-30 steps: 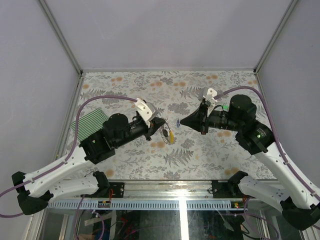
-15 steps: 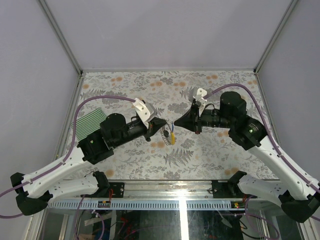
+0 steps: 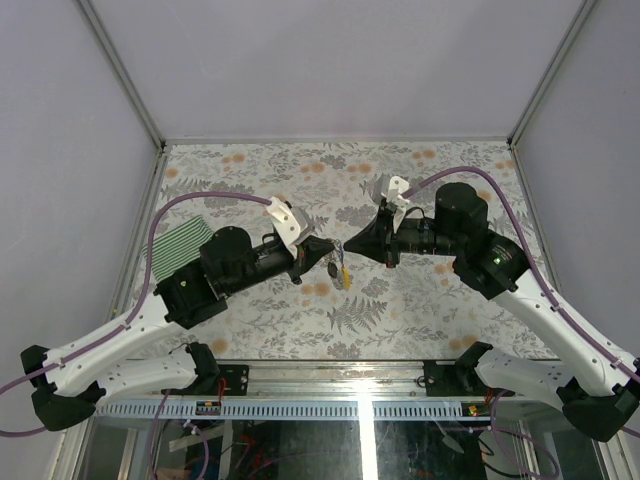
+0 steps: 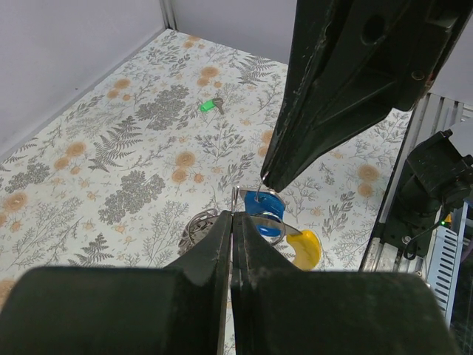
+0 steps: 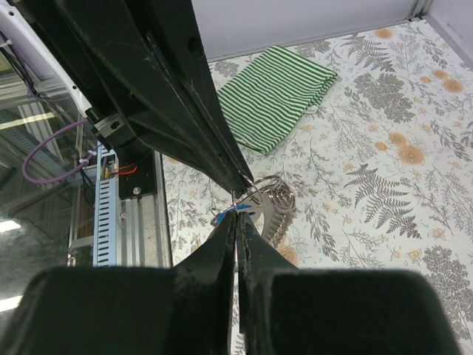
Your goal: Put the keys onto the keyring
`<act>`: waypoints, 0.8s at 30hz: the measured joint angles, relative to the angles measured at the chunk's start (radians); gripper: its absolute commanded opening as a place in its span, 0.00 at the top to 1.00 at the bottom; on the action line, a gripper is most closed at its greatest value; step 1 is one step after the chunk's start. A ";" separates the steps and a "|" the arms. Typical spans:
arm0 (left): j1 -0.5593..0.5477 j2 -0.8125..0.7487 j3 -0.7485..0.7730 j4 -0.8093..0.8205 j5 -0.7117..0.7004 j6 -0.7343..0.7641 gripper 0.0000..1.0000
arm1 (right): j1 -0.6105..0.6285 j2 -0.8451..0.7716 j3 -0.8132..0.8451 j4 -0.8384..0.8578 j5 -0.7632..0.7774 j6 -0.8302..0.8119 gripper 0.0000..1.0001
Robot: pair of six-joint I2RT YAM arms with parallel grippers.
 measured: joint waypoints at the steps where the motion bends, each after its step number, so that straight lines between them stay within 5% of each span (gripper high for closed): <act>1: 0.000 -0.001 0.000 0.000 0.002 0.000 1.00 | 0.000 0.000 0.000 0.001 0.006 0.000 1.00; 24: 0.000 -0.009 0.000 0.001 0.032 0.005 1.00 | 0.002 0.010 0.000 0.015 0.068 0.042 1.00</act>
